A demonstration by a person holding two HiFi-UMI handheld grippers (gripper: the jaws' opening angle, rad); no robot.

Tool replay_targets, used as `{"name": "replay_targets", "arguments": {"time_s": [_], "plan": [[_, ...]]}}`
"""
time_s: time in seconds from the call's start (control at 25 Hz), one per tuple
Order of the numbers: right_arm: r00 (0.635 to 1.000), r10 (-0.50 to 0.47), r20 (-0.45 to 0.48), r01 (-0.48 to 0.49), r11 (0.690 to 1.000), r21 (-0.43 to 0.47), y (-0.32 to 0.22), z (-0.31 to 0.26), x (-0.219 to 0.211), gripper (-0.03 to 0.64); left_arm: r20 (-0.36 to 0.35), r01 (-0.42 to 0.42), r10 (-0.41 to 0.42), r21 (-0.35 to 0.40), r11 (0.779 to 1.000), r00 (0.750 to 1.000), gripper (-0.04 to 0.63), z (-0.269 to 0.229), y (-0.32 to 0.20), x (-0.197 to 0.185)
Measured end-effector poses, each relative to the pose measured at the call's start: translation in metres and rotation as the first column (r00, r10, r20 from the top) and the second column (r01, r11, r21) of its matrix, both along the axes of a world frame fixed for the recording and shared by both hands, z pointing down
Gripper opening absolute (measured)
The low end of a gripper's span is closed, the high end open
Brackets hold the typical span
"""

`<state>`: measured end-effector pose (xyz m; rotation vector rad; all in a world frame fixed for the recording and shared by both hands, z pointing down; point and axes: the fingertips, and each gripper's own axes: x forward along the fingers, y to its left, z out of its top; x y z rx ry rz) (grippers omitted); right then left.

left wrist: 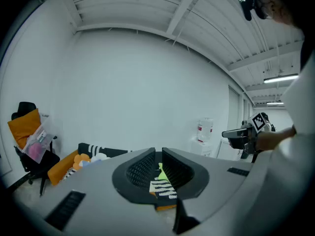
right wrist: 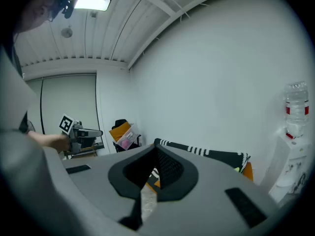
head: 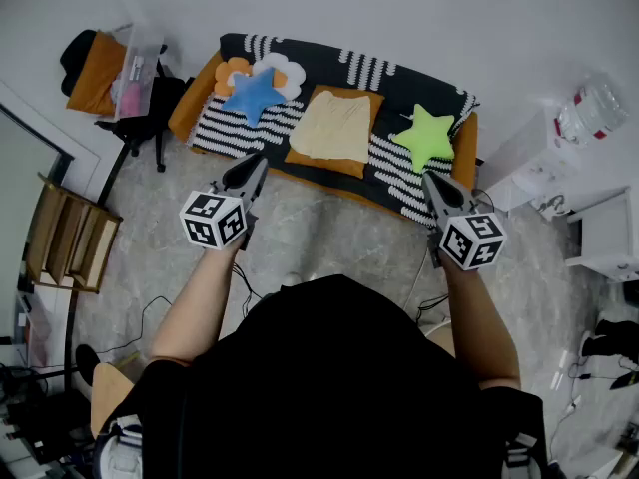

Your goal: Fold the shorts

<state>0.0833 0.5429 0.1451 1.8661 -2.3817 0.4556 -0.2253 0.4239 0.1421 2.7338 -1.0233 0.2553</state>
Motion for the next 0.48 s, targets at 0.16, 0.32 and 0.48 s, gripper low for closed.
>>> {"name": "replay_targets", "arguments": {"time_s": [0.16,0.32,0.48], "plan": [[1.0,-0.01,0.028,0.01,1.0,0.003,0.001,0.002,0.012,0.003,0.003,0.003,-0.003,0.012,1.0,1.0,0.061,-0.006,0.004,0.013],[0.998,-0.04,0.052,0.04,0.999,0.0,-0.002,0.004,0.016,0.005,0.014,0.012,-0.012,0.012,1.0,1.0,0.061,-0.008,0.008,0.02],[0.997,-0.055,0.055,0.055,0.998,0.002,-0.005,0.004,0.014,0.005,0.017,0.031,-0.031,0.02,0.999,0.999,0.069,-0.012,0.008,0.018]]}}
